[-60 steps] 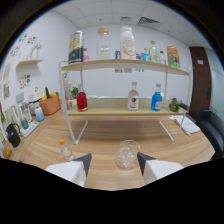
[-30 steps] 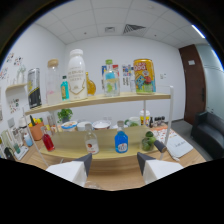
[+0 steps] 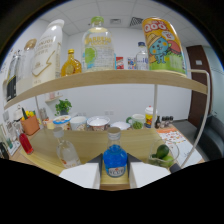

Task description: Make me a cup of Mount Fuji.

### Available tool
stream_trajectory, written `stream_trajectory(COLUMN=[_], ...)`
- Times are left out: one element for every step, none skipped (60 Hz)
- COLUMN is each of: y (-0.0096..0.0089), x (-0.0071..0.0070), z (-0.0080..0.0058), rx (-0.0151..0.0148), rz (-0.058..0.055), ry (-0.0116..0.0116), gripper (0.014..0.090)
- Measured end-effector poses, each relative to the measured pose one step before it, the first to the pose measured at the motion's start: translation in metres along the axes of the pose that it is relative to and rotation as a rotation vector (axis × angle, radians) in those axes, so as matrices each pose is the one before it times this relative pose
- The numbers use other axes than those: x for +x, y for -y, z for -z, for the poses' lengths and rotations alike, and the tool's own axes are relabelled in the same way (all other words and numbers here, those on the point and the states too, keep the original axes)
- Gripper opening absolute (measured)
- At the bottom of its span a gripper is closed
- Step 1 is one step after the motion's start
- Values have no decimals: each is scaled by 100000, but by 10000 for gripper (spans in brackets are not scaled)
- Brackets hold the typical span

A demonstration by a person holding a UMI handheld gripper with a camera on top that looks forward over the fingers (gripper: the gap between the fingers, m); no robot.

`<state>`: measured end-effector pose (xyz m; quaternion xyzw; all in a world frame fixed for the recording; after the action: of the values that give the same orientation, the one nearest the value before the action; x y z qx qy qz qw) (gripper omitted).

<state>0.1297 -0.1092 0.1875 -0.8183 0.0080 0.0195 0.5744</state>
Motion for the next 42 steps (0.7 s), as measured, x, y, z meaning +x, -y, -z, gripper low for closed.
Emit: stream_trajectory(y=[-33, 19, 48, -26, -7, -4, -12, -65, -22, -10, -24, -2, 20, 62, 84, 160, 207, 193, 213, 215, 324, 291, 256, 195, 165, 141, 102, -5, -101, -205, -286, -376, -483, -621, -782, -681, -742, -803, -776, -814, -788, -762], x=[119, 95, 35, 16, 20, 27, 13, -52, 5, 22, 30, 43, 27, 44, 1, -25, 18, -49, -53, -50, -35, 7, -21, -71, -72, -39, 19, -16, -26, -38, -5, 47, 13, -30, -40, -31, -23, -29, 13, -8, 24, 9], z=[-48, -22, -10, 12, 20, 24, 34, 78, 35, 62, 66, 67, 98, 79, 187, 204, 238, 251, 259, 291, 437, 377, 392, 404, 404, 430, 423, 414, 465, 396, 379, 381, 331, 307, 346, 267, 222, 184, 72, 114, 106, 71], rx=[-77, 265, 257, 92, 84, 115, 55, 110, 29, 13, -61, -90, -24, 27, 137, 355, 343, 359, 321, 323, 503, 710, 666, 450, 435, 509, 534, 398, 78, 23, -95, -226, -476, -822, -683, -1082, -1055, -1260, -1260, -1328, -1252, -1166], rz=[197, 427, 334, 415, 463, 415, 450, 213, 346, 322, 222, 124, 6, -126, -353, -490, -391, -375, -209, -186, -121, -188, -143, -63, -149, -278, -367, -366, -171, -347, -285, -216, -300, -414, -886, -778, -784, -660, -135, -158, 171, 455], ry=[-492, -324, -62, -69, -108, -141, -114, -141, -97, -57, -138, -173, -115, -106, -37, 85, 150, 165, 250, 263, -100, -156, -99, 160, 203, -1, -87, -137, -3, -32, -238, -370, -227, -73, 199, -84, -166, -178, -368, -353, -540, -672], gripper=[374, 370, 370, 367, 368, 368, 363, 363, 362, 359, 359, 359, 356, 355, 356, 356, 357, 355, 355, 356, 355, 356, 355, 356, 356, 356, 355, 355, 357, 356, 354, 355, 355, 355, 354, 355, 355, 354, 354, 355, 354, 355])
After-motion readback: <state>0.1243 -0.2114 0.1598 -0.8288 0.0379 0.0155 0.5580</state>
